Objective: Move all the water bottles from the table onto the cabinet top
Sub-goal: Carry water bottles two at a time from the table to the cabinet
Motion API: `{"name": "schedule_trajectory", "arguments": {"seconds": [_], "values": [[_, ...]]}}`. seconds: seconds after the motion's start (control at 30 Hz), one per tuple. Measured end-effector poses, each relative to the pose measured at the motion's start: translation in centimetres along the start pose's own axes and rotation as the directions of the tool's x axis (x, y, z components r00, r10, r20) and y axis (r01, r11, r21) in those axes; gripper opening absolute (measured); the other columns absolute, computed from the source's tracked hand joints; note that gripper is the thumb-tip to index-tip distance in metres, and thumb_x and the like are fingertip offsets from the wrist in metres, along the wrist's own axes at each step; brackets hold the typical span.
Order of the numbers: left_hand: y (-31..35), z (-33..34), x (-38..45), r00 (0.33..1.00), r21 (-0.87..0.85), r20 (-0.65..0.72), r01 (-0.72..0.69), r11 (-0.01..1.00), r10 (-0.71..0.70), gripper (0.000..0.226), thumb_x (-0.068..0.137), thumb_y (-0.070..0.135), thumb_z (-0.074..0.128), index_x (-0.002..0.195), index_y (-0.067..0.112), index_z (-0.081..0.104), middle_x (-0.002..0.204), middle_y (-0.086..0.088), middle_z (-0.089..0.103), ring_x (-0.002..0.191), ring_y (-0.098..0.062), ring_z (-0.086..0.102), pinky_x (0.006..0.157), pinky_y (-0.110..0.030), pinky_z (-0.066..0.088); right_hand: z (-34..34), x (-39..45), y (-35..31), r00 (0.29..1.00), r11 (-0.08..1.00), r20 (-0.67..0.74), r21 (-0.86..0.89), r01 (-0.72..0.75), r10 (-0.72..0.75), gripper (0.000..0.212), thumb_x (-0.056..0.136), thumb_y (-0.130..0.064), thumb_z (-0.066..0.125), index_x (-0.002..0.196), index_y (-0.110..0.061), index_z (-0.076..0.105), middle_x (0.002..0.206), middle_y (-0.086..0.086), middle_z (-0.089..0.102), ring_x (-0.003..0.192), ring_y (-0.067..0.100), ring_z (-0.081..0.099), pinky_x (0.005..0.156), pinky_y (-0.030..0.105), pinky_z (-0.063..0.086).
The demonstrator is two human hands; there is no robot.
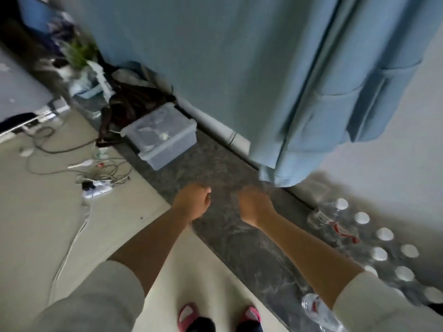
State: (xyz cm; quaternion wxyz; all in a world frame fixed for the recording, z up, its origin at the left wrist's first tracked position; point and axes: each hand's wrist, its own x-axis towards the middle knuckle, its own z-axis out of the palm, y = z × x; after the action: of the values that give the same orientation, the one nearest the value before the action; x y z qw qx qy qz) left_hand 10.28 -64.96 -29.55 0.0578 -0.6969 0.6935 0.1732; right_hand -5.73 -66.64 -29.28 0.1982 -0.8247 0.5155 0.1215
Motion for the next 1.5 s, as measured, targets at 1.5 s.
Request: {"name": "schedule_trajectory", "arguments": {"seconds": [1.5], "values": [[-93.0, -15.6, -46.3, -0.157, -0.47, -0.118, 0.879, -0.084, -0.981, 0.034, 0.092, 0.019, 0.047, 0.121, 0.006, 0.058, 0.128, -0.017, 0.053, 0.123, -0.035, 0.046, 0.098, -0.042, 0.044, -3.3, 29.4, -111.3, 0.251, 0.223, 0.142, -0.186, 0.957, -0.957, 0.036, 0.09, -0.01, 0.05, 0.125, -0.004, 0.056, 0.134, 0.016, 0.047, 0.122, 0.033, 0.049, 0.099, 0.037, 0.043]]}}
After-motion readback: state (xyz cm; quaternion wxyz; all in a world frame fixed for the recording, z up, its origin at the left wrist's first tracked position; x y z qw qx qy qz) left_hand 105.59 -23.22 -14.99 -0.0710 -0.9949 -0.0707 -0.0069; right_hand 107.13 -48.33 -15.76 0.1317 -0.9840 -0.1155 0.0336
